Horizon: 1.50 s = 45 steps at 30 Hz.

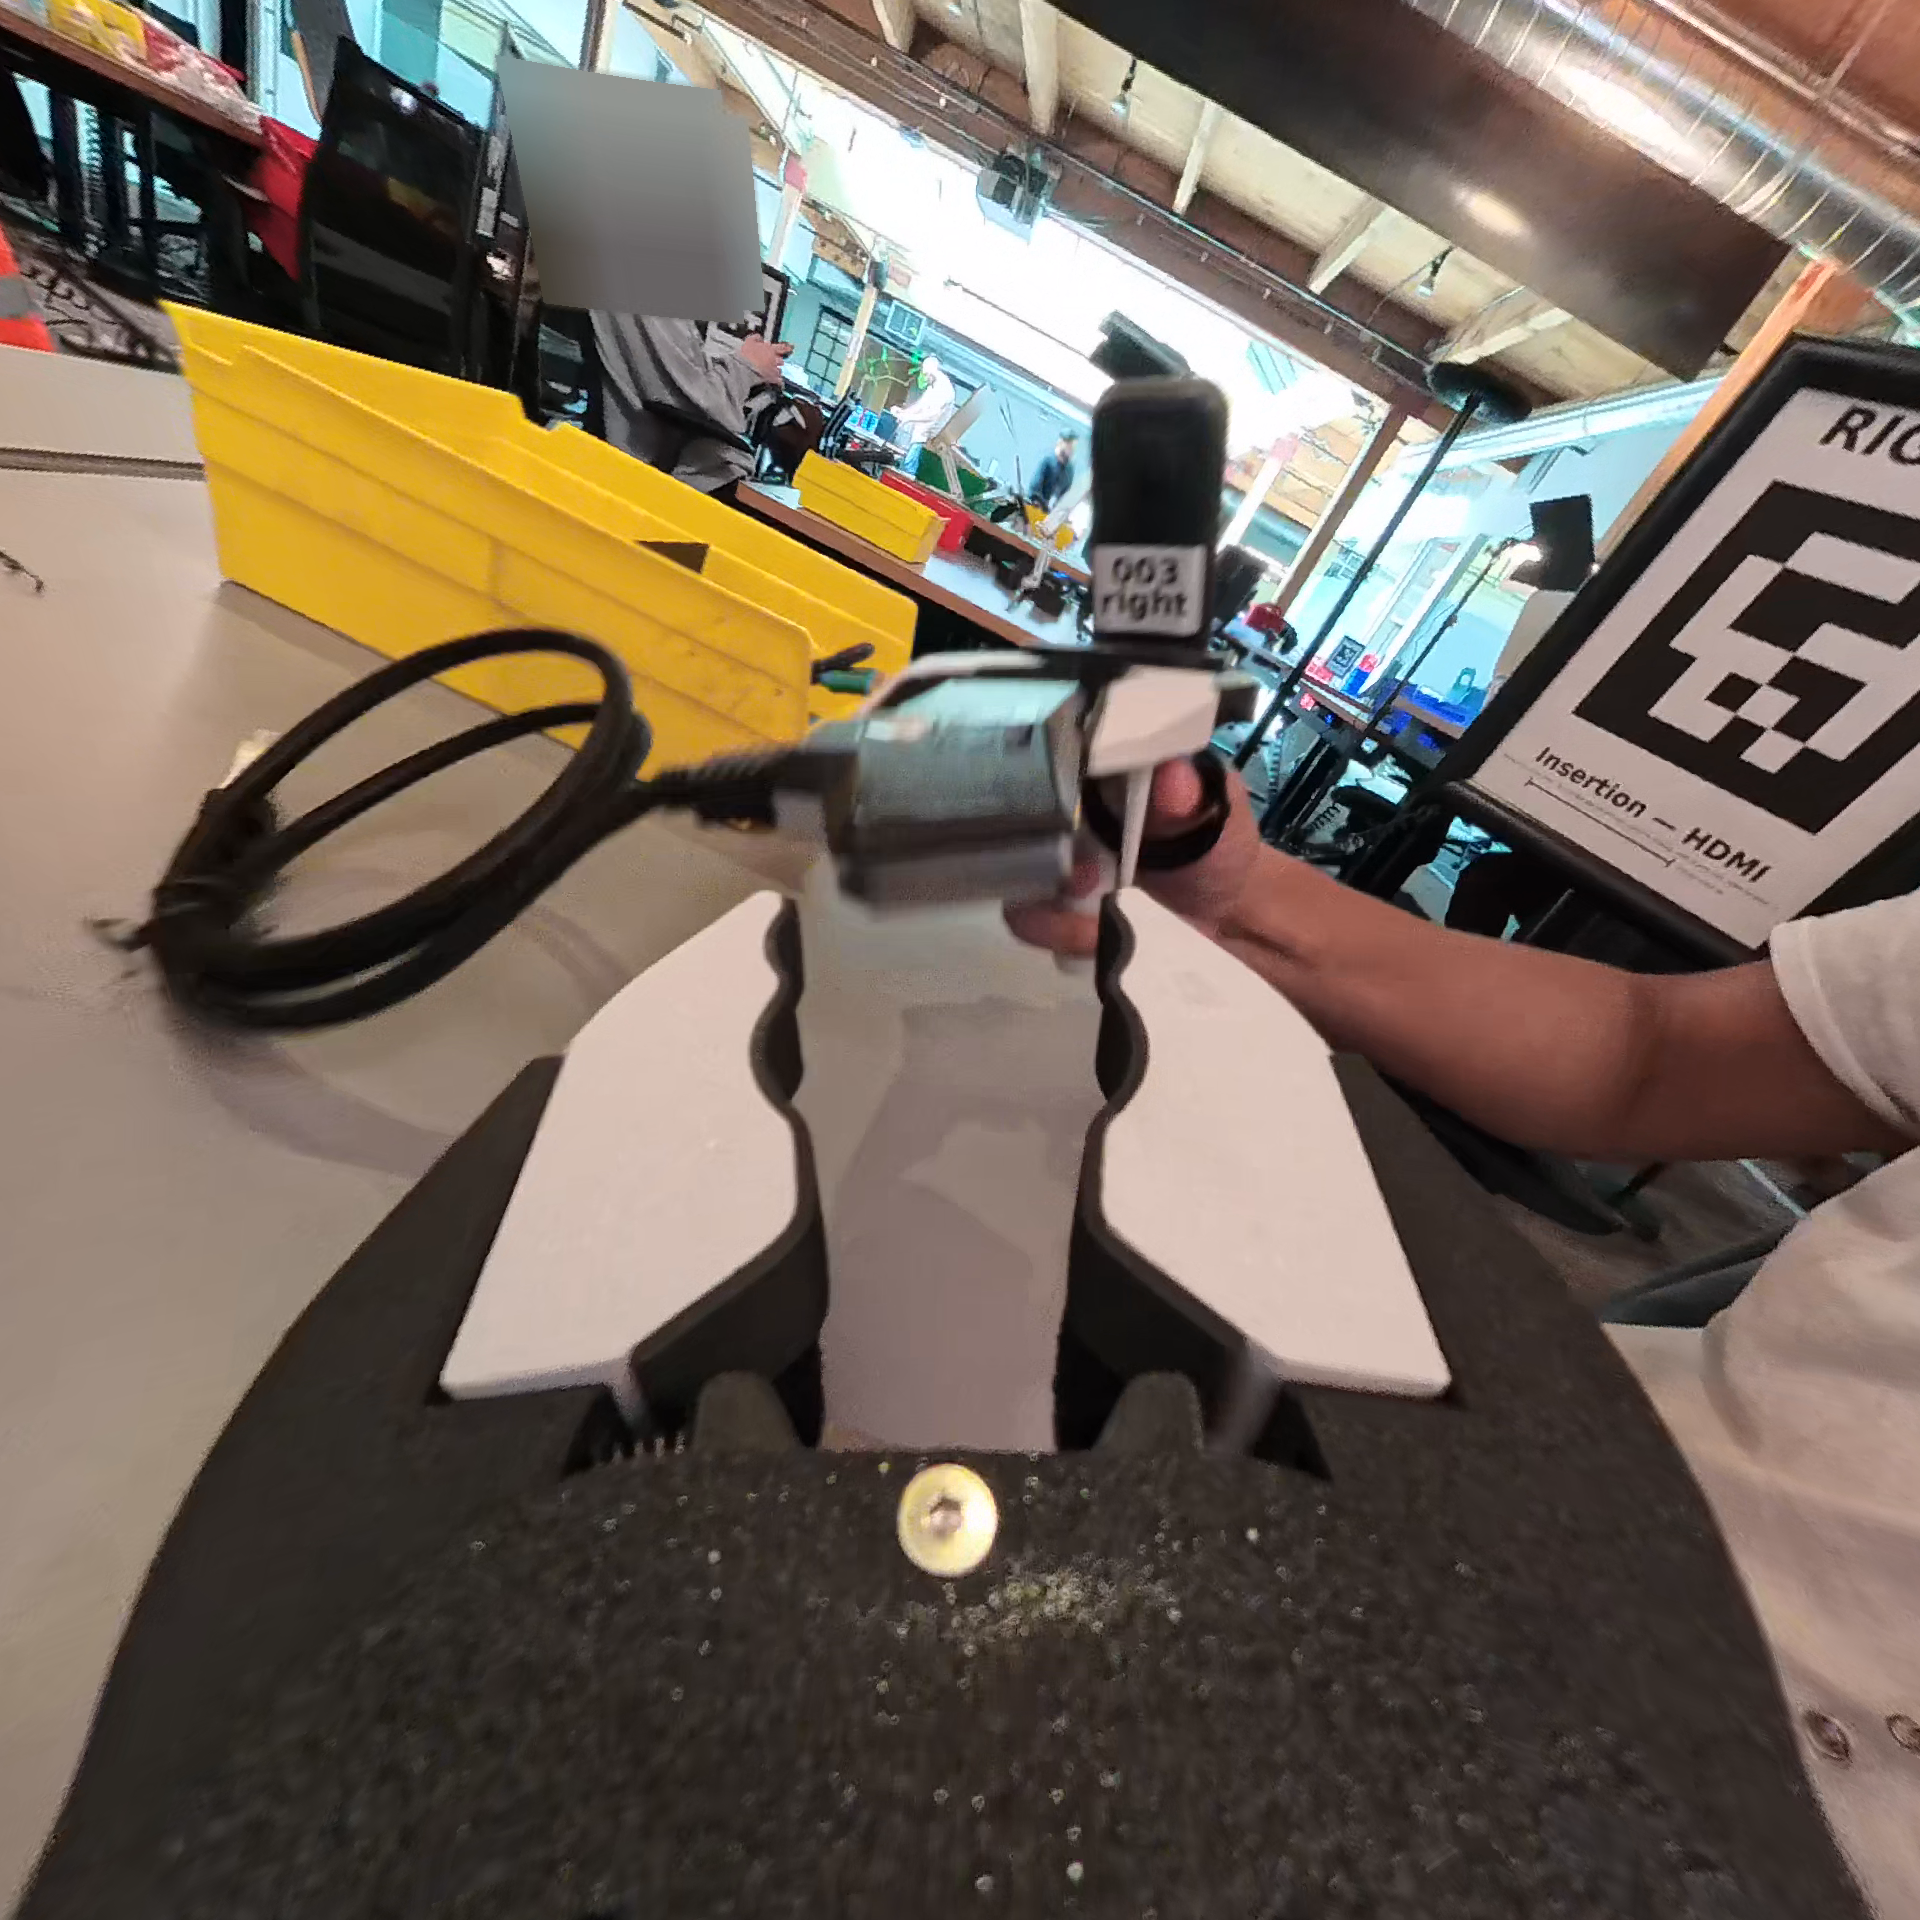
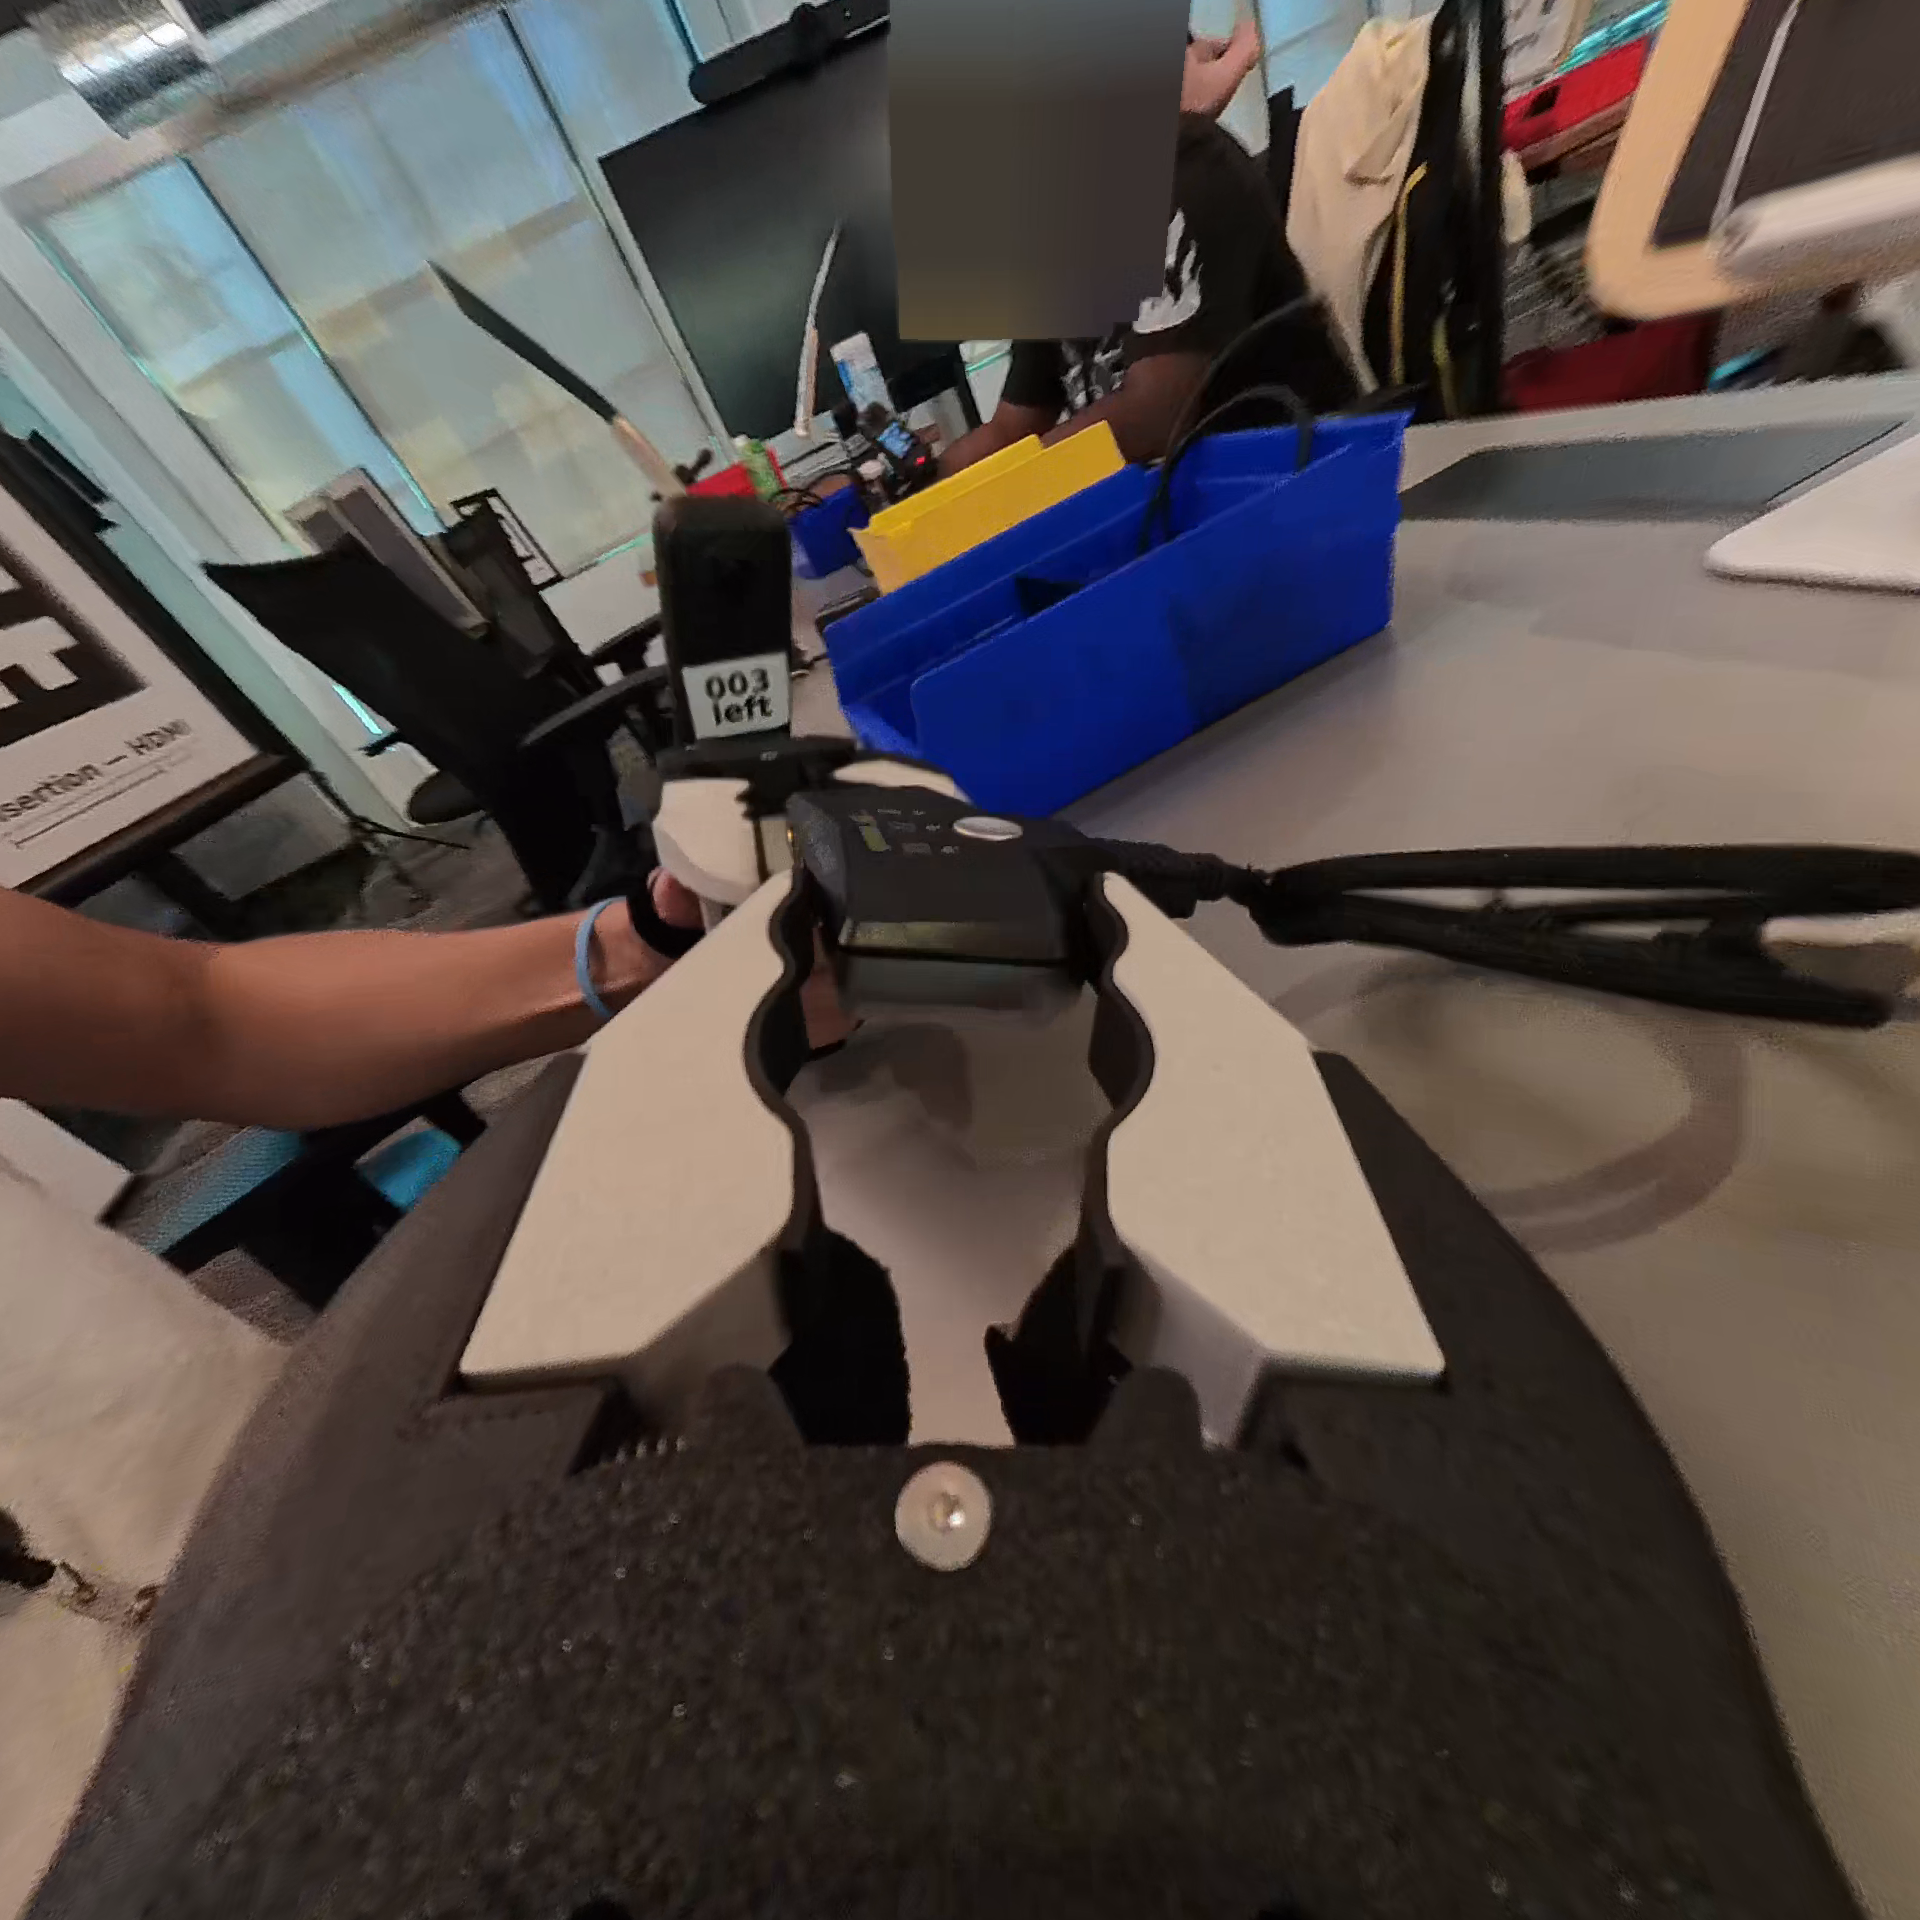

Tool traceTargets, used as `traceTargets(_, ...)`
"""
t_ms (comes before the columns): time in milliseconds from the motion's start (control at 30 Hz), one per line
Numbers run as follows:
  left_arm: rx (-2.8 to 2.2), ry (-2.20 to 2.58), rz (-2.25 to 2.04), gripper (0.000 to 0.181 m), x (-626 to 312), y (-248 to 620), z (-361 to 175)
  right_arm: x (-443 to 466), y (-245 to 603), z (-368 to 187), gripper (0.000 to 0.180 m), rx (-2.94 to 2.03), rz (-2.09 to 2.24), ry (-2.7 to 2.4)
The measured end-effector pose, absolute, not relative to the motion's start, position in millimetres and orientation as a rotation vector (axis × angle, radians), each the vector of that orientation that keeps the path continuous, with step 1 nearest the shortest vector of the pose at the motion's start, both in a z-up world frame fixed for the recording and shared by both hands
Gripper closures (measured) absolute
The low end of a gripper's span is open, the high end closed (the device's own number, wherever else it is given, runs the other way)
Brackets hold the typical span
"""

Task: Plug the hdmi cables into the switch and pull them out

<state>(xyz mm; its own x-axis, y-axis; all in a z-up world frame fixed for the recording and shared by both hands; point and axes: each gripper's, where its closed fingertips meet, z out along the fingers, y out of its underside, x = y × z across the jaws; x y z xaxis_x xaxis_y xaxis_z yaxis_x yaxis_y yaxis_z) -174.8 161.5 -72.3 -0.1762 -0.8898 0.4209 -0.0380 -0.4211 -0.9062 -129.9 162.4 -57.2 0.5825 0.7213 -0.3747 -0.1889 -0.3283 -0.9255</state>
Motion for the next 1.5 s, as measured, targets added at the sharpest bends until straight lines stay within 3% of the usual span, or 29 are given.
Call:
traceTargets(367,-1.559,0.997,-1.692,0.132,-185.3,190.2,-86.6,5.4,202.5,144.9,0.129,-1.513,0.942,-0.212)
traceTargets(567,-1.566,1.035,-1.680,0.135,-182.0,185.2,-89.2,99.5,233.8,196.3,0.130,-1.443,1.050,0.042)
traceTargets(833,-1.589,1.036,-1.692,0.137,-180.3,186.1,-91.2,166.9,325.0,81.1,0.129,-1.911,0.945,0.467)
traceTargets(1200,-1.576,1.155,-1.609,0.140,-178.4,172.5,-96.0,176.2,407.4,-55.2,0.129,-2.566,0.491,0.506)
traceTargets(1333,-1.570,1.159,-1.622,0.140,-179.6,171.1,-95.5,178.0,411.1,-84.0,0.129,-2.743,0.335,0.402)
traceTargets(1500,-1.576,1.143,-1.654,0.141,-180.6,172.6,-94.9,155.1,409.2,-93.0,0.128,-2.836,0.586,0.246)
